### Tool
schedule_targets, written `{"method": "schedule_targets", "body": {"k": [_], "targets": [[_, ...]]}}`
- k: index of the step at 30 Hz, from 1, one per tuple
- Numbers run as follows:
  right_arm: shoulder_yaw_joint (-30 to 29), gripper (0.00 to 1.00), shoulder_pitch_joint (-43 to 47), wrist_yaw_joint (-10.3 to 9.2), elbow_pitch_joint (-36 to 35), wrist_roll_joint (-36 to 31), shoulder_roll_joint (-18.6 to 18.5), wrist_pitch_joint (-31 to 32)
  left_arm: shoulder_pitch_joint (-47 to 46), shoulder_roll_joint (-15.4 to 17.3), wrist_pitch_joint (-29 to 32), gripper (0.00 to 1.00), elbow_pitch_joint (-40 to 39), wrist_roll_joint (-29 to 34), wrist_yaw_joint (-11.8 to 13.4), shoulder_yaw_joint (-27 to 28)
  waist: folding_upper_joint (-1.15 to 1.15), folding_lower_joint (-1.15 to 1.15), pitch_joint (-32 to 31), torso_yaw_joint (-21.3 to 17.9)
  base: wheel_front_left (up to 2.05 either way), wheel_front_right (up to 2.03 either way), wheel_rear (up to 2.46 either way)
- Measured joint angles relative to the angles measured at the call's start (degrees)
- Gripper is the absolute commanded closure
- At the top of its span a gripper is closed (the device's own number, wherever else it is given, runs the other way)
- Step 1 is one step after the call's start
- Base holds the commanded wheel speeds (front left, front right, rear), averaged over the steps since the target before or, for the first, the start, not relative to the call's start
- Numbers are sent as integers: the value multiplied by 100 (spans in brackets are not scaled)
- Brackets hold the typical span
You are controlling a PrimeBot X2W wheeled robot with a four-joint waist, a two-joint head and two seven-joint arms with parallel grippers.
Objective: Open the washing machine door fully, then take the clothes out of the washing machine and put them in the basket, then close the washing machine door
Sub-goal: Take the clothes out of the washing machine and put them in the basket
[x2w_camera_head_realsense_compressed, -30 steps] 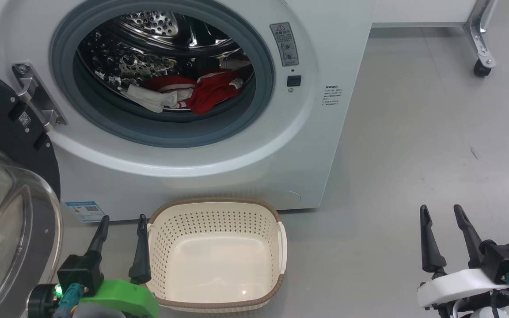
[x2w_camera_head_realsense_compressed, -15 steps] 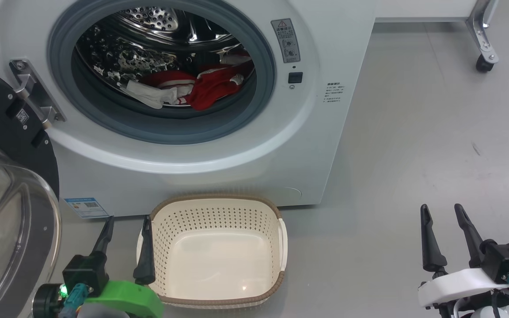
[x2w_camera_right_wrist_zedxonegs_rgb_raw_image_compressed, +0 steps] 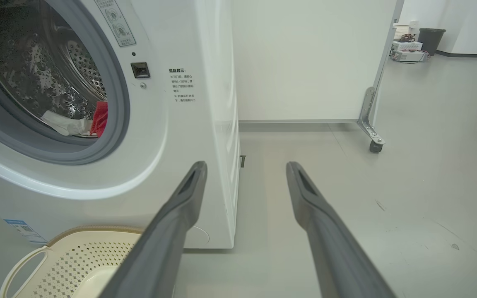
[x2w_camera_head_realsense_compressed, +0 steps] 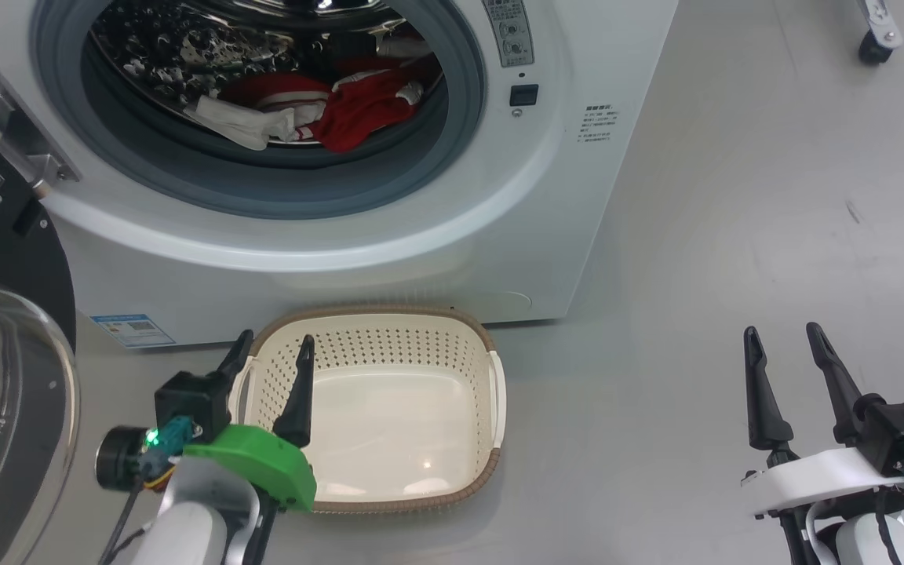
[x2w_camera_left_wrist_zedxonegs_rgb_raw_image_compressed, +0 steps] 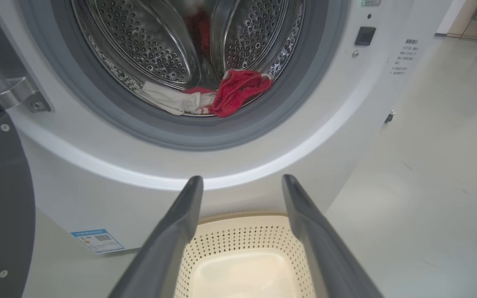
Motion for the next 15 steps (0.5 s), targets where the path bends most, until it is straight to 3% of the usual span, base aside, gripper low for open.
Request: {"method": "schedule_targets", "body": {"k": [11, 15], "targets": [[125, 0, -403, 55, -121, -8, -7, 7, -1842, 38, 698, 0, 781, -265, -502, 26, 0, 0, 704, -340, 0, 0, 0], [198, 0, -502, 57, -123, 12, 27, 7, -2403, 135, 1085, 0, 1127, -343, -554, 56, 0, 0, 923, -533, 0, 0, 0]]}}
